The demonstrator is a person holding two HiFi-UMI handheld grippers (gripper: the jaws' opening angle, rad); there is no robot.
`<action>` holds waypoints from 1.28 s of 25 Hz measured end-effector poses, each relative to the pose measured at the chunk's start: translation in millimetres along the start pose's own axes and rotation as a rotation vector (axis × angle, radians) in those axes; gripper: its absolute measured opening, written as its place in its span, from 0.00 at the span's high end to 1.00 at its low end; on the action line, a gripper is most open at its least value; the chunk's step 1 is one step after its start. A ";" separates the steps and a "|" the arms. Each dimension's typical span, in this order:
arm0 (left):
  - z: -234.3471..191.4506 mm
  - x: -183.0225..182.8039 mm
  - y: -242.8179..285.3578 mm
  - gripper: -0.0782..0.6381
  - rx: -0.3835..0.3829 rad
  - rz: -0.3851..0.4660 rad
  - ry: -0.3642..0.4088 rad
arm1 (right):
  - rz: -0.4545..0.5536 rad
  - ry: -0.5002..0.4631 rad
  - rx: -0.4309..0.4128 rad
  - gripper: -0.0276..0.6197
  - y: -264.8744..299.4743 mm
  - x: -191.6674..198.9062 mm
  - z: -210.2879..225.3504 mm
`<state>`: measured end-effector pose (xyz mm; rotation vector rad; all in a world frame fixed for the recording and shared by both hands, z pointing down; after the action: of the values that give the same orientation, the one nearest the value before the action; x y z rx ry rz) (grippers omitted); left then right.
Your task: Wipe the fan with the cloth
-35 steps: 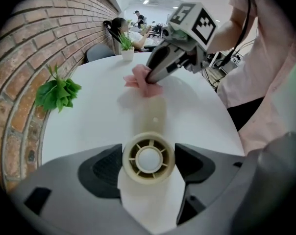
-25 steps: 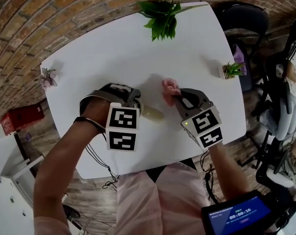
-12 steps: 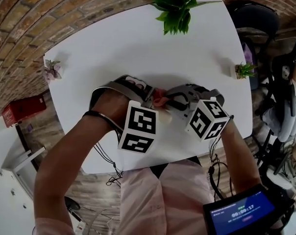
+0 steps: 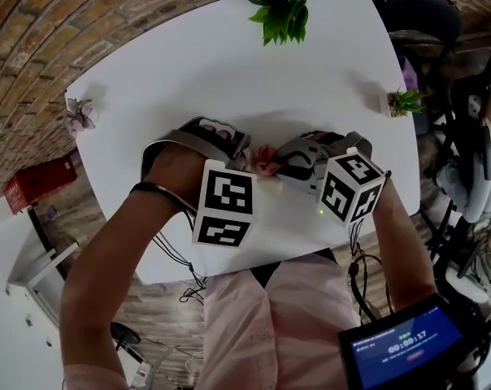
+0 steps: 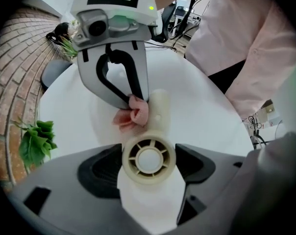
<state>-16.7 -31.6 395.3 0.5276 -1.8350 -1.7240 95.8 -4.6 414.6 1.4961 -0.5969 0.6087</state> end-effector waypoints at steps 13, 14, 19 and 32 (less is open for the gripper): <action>-7.9 1.7 0.7 0.41 -0.010 0.013 -0.173 | 0.041 0.161 0.048 0.90 -25.1 28.6 -31.2; -8.7 1.6 0.6 0.41 -0.012 0.014 -0.194 | 0.046 0.175 0.058 0.89 -26.7 30.6 -34.1; -12.2 1.0 -0.1 0.41 -0.025 0.020 -0.305 | 0.052 0.233 0.118 0.89 -30.7 34.2 -44.7; 7.4 14.7 -11.2 0.38 -0.307 0.272 -0.886 | 0.165 0.328 0.156 0.89 -13.8 2.0 -82.3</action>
<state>-33.7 -36.2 386.0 -0.6949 -1.9719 -2.1552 106.0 77.8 406.6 1.4583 -0.4265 1.0259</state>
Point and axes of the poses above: the fingertips, and each gripper's own axes: y forward along the fingers, z to its right, x out of its underside, the point moved 10 cm from there along -y, backward along the fingers
